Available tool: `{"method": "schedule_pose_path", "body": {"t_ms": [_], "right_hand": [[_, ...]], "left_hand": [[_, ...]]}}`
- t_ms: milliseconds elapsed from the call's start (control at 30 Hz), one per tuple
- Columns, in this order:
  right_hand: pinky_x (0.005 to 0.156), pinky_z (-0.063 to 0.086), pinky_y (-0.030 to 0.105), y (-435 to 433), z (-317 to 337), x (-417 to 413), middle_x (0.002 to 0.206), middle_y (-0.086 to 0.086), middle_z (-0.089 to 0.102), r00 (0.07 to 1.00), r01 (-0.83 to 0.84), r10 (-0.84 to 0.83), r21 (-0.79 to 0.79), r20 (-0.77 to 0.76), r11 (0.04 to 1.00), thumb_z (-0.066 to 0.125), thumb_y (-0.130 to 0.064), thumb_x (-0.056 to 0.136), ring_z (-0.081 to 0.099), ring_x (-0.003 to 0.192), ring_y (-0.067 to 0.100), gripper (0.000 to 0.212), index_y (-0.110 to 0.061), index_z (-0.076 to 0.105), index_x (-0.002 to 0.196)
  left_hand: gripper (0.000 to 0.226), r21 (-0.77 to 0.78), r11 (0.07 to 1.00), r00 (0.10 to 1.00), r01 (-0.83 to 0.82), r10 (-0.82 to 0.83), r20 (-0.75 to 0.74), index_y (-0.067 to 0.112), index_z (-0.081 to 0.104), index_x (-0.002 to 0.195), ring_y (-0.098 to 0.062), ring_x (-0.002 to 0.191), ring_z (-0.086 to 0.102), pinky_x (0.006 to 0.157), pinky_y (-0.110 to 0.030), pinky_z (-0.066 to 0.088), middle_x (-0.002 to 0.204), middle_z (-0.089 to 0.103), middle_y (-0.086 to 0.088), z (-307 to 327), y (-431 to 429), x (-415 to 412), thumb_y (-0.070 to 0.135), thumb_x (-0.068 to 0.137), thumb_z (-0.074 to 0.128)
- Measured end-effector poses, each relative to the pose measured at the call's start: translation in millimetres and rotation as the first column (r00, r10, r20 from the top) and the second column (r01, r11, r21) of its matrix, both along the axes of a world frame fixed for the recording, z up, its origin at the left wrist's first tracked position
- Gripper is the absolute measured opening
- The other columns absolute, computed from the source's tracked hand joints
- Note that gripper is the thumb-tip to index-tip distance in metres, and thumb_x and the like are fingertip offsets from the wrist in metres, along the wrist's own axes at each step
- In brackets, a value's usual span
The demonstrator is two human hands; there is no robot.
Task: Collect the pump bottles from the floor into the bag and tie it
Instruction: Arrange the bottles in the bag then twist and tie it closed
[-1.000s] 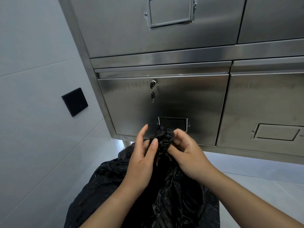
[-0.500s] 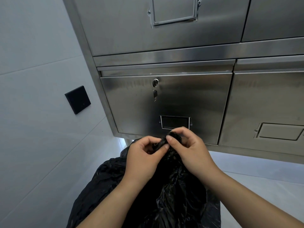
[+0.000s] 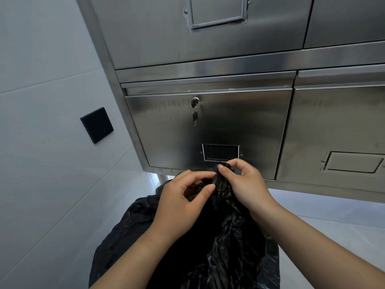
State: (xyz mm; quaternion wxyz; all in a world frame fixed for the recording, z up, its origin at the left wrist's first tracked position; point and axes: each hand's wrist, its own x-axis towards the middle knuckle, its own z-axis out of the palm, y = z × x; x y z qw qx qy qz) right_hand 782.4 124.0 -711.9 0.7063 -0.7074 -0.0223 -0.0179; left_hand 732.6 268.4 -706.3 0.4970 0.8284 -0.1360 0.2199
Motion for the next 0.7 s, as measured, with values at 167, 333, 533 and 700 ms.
{"method": "schedule_pose_path", "body": {"t_ms": [167, 333, 533, 700], "right_hand": [[0.061, 0.04, 0.032, -1.9, -1.4, -0.5, 0.064, 0.01, 0.054, 1.0, 0.003, -0.003, -0.059, 0.014, 0.998, 0.071, -0.028, 0.077, 0.049, 0.059, 0.019, 0.018, -0.016, 0.059, 0.071], [0.073, 0.05, 0.025, -8.9, 4.7, 0.4, 0.082, -0.006, 0.07, 0.989, -0.142, 0.144, -0.121, 0.011, 0.982, 0.064, -0.04, 0.082, 0.064, 0.076, 0.012, 0.022, -0.036, 0.062, 0.104], [0.082, 0.044, 0.02, -14.6, 5.1, -2.1, 0.088, -0.008, 0.063, 0.902, -0.293, 0.407, -0.485, 0.146, 0.824, 0.08, -0.027, 0.067, 0.06, 0.085, 0.004, 0.077, -0.042, 0.04, 0.131], [0.083, 0.037, 0.008, -9.0, 14.7, -0.5, 0.098, -0.016, 0.061, 0.787, 0.003, 0.392, -0.639, 0.476, 0.769, 0.072, -0.013, 0.074, 0.055, 0.089, -0.002, 0.056, -0.024, 0.055, 0.127]], "left_hand": [[0.032, 0.142, 0.989, 0.999, 0.037, -0.041, 0.021, 0.034, 0.071, 0.099, 0.0, 0.094, 0.062, 0.082, -0.007, 0.04, 0.092, 0.068, 0.018, -1.6, -9.2, -3.0, 0.041, 0.068, 0.078], [0.023, 0.121, 0.991, 0.996, -0.057, 0.065, -0.061, 0.039, 0.071, 0.091, 0.0, 0.074, 0.065, 0.07, -0.01, 0.047, 0.087, 0.069, 0.03, -4.5, -5.8, -0.6, 0.036, 0.07, 0.079], [0.013, 0.065, 0.981, 0.975, -0.185, 0.192, -0.113, 0.037, 0.07, 0.087, 0.012, 0.08, 0.06, 0.069, -0.002, 0.041, 0.077, 0.067, 0.029, -0.7, 5.9, 5.9, 0.033, 0.075, 0.075], [0.017, 0.055, 0.99, 0.988, -0.13, 0.134, -0.075, 0.042, 0.069, 0.083, 0.011, 0.079, 0.063, 0.07, -0.004, 0.044, 0.081, 0.069, 0.029, 7.5, 14.0, 9.1, 0.029, 0.075, 0.076]]}}
